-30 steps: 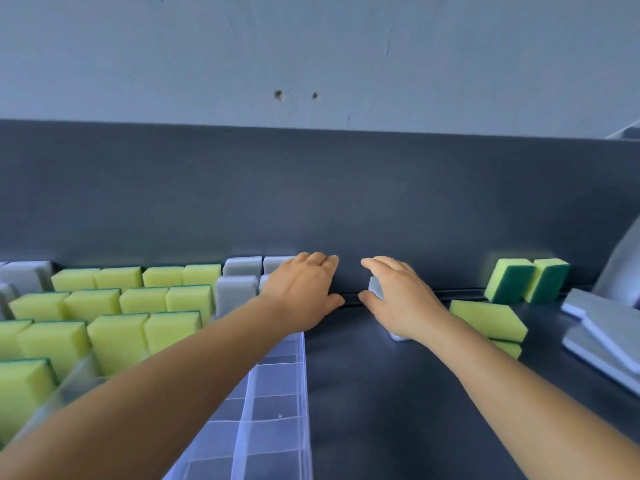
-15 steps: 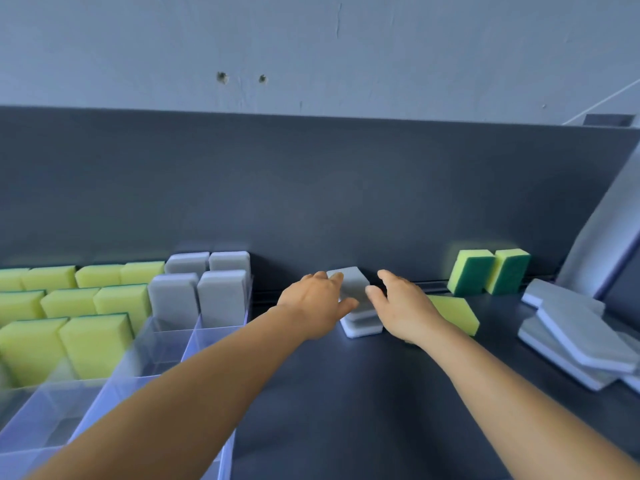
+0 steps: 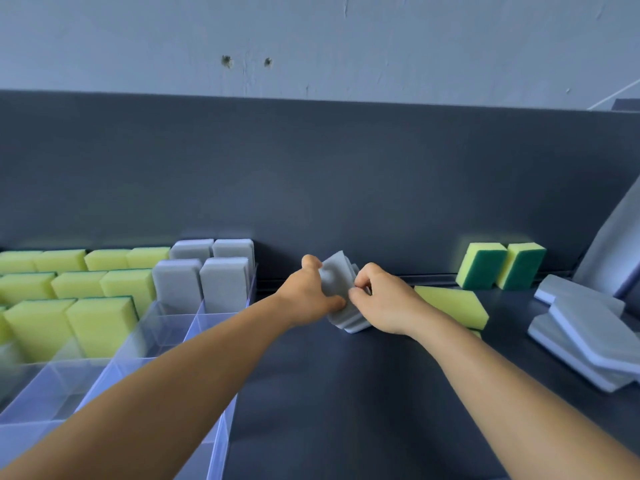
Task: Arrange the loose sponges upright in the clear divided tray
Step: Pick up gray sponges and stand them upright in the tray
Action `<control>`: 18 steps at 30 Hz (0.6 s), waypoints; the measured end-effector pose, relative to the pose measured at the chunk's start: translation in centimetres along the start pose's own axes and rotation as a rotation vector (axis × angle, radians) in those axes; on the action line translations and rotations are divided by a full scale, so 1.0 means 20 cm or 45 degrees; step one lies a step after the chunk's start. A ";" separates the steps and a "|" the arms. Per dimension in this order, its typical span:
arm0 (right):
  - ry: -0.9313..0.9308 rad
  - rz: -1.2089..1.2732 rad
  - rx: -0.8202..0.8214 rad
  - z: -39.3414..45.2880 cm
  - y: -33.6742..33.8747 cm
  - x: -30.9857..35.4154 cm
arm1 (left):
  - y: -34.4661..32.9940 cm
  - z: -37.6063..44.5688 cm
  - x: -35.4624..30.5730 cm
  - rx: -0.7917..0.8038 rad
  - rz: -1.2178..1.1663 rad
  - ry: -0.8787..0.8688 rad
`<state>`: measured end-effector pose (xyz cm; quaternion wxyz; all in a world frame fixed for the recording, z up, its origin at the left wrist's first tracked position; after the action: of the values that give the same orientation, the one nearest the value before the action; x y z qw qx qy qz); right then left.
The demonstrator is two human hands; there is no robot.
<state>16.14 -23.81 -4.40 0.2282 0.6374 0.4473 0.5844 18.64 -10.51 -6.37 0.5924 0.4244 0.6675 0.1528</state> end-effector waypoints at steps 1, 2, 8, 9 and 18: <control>0.007 0.049 -0.014 0.00 0.00 0.00 | 0.00 -0.01 0.01 0.014 -0.007 -0.005; 0.019 0.091 -0.033 0.00 0.00 0.00 | -0.01 -0.01 0.01 0.027 -0.011 -0.010; 0.014 0.278 -0.042 -0.02 -0.03 -0.04 | -0.02 -0.08 -0.03 0.035 -0.069 -0.101; 0.009 0.297 -0.022 -0.02 -0.04 -0.05 | -0.02 -0.10 -0.04 0.047 -0.061 -0.110; 0.207 0.370 -0.016 -0.06 -0.04 -0.04 | -0.04 -0.23 -0.08 -0.018 0.159 -0.213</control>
<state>14.79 -24.39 -5.33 0.1083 0.6447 0.3637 0.6636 13.91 -10.78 -4.75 0.6383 0.4723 0.5869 0.1584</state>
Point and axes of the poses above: each hand's wrist, its own z-axis towards the middle knuckle, its own y-axis out of the back of the hand, x = y × z, the point moved 8 cm from there along z, towards the middle knuckle, and after that the axes turned 15 degrees about x, right-handed, at the moved point
